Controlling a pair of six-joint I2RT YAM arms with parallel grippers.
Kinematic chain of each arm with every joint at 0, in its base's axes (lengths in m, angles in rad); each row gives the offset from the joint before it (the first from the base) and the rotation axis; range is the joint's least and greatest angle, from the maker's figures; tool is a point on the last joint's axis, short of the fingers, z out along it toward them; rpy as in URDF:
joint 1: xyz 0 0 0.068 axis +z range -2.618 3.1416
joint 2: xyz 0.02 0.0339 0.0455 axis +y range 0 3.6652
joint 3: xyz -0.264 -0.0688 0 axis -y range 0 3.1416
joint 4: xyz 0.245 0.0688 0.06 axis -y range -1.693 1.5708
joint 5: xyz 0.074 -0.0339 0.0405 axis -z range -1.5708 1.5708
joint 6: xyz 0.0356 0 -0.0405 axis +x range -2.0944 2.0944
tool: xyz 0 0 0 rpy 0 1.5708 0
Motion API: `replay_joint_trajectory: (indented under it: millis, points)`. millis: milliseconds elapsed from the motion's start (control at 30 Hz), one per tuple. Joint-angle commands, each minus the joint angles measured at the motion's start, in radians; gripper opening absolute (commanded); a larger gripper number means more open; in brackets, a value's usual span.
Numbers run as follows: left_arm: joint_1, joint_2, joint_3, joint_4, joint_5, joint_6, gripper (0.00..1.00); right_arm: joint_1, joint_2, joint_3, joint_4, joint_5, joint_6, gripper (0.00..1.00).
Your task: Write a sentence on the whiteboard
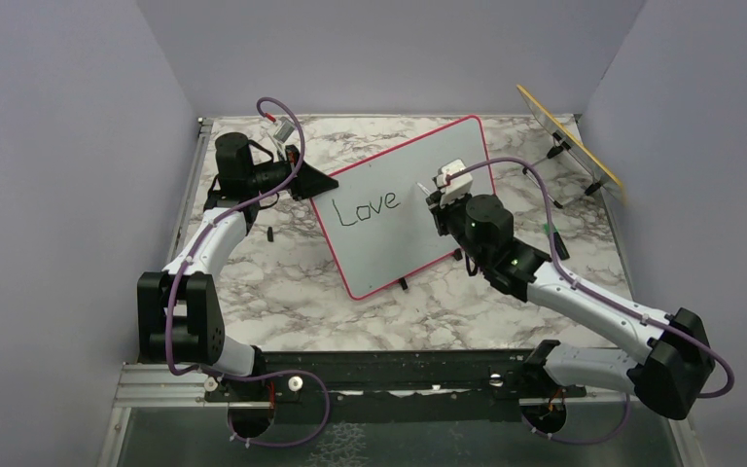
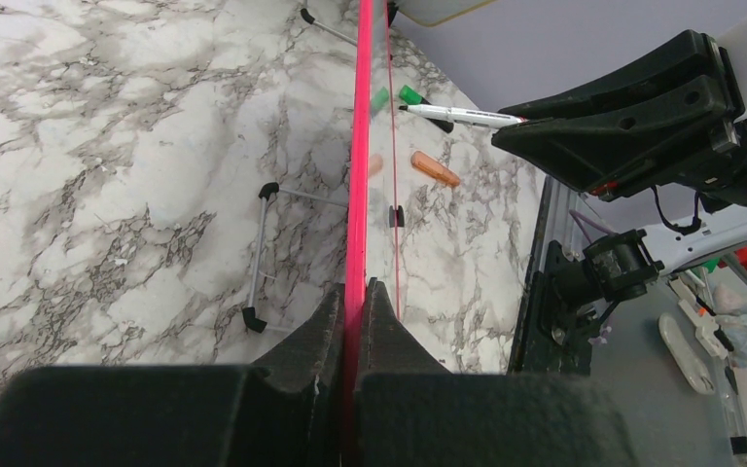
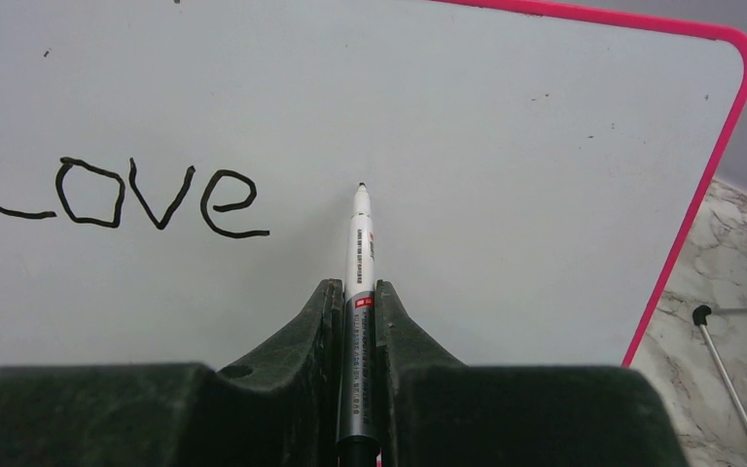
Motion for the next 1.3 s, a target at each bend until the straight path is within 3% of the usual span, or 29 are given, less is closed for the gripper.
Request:
replay_joint_trajectory:
  millis: [0,800,1267]
  points:
    - [-0.011,0.036,-0.015,-0.086,-0.019,0.092,0.00,-0.011,0.011,-0.001,0.038,-0.028,0.005,0.01]
    - [-0.013,0.039,-0.015,-0.086,-0.014,0.094,0.00,-0.025,0.055,0.008,0.067,-0.034,0.011,0.01]
    - [-0.011,0.039,-0.015,-0.086,-0.017,0.094,0.00,-0.026,0.032,0.015,-0.062,-0.050,0.029,0.01]
